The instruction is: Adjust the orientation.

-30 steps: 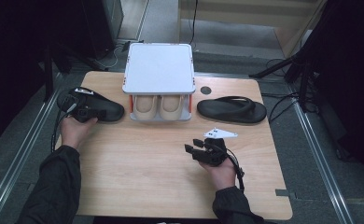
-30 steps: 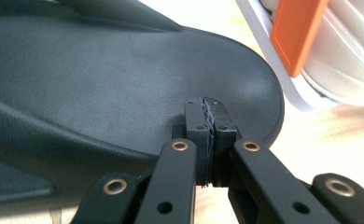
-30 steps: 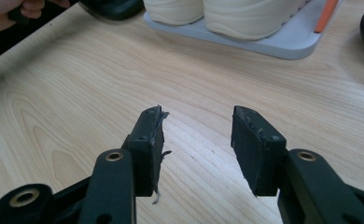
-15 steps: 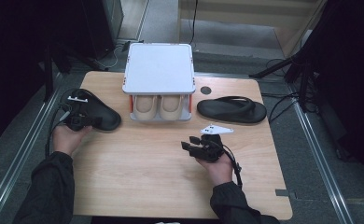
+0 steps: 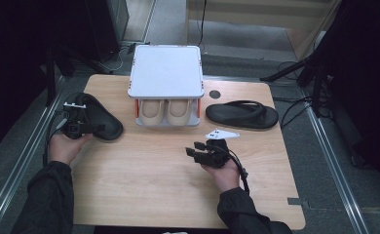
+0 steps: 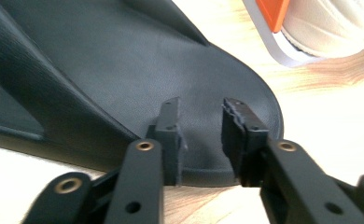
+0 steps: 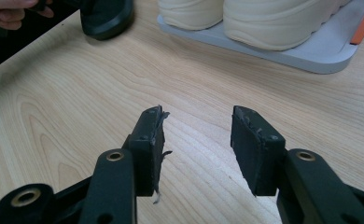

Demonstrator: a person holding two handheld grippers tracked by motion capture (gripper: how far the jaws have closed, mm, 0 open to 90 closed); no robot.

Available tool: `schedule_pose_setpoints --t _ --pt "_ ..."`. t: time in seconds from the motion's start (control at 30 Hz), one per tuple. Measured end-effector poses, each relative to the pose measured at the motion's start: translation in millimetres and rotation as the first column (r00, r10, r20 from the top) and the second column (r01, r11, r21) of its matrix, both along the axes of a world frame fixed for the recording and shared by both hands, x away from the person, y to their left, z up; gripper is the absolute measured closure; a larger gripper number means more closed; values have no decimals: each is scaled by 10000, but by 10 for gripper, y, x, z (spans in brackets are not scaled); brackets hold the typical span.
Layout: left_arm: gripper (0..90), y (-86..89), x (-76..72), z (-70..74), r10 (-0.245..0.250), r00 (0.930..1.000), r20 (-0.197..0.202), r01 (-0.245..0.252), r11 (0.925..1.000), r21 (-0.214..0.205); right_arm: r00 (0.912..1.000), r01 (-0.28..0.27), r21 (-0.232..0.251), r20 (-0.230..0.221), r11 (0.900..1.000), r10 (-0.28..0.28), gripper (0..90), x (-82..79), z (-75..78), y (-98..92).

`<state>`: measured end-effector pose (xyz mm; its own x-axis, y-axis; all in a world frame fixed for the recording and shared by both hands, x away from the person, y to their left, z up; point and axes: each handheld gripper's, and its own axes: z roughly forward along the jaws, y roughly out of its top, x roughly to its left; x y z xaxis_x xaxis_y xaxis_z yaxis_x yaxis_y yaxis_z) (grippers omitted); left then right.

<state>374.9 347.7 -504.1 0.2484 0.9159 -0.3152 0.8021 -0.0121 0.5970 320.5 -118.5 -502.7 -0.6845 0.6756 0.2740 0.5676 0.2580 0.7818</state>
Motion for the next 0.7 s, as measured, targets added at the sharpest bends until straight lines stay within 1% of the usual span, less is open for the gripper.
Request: schedule_pose_setpoints --t 0.03,0.1,0.13,0.17,0.23,0.3,0.37,0.47,0.5,0.57,0.6,0.63,0.67,0.7 --pt "574 18 -3 25 125 9999 22 -125 9998 -151 10000 12 -10 7 10000 -12 549 -1 2 -3" --pt "516 56 -11 94 288 9995 132 -287 9996 -60 10000 45 1 -35 10000 -45 548 0 5 -11" --pt "484 79 -16 128 409 9989 209 -411 9991 100 10000 47 4 -31 10000 -47 548 1 6 -14" --pt "473 113 -19 157 513 9984 228 -516 9986 146 10000 59 -3 -43 10000 -59 548 0 7 -15" --pt "449 198 -24 196 786 9966 267 -786 9969 -5 10000 85 -9 -50 10000 -85 548 -2 8 -18" --pt "440 276 -27 211 1039 9940 338 -1042 9945 84 9999 109 -13 -51 9999 -109 547 -5 9 -19" --pt "436 343 -24 210 1192 9922 366 -1197 9928 104 9999 141 -12 -84 9999 -141 547 -8 8 -21" --pt "421 427 6 174 1346 9898 458 -1361 9902 309 9999 120 -145 -91 9998 -121 545 -24 9 -29" --pt "403 448 21 156 1366 9898 411 -1381 9897 383 9998 157 -187 -95 9997 -159 544 -34 10 -32" --pt "397 471 53 123 1518 9878 363 -1530 9876 342 9998 195 -258 -65 9995 -197 543 -49 12 -48" --pt "397 475 69 112 1537 9876 332 -1546 9876 281 9996 239 -258 -113 9994 -242 542 -59 15 -58" --pt "397 473 85 104 1539 9875 333 -1548 9875 282 9997 247 -283 -54 9993 -249 543 -62 13 -71" --pt "397 466 102 92 1542 9873 371 -1554 9873 320 9995 308 -308 -94 9991 -311 542 -70 14 -81" --pt "397 458 126 74 1575 9869 340 -1588 9865 396 9994 345 -277 -39 9990 -346 542 -80 9 -94"
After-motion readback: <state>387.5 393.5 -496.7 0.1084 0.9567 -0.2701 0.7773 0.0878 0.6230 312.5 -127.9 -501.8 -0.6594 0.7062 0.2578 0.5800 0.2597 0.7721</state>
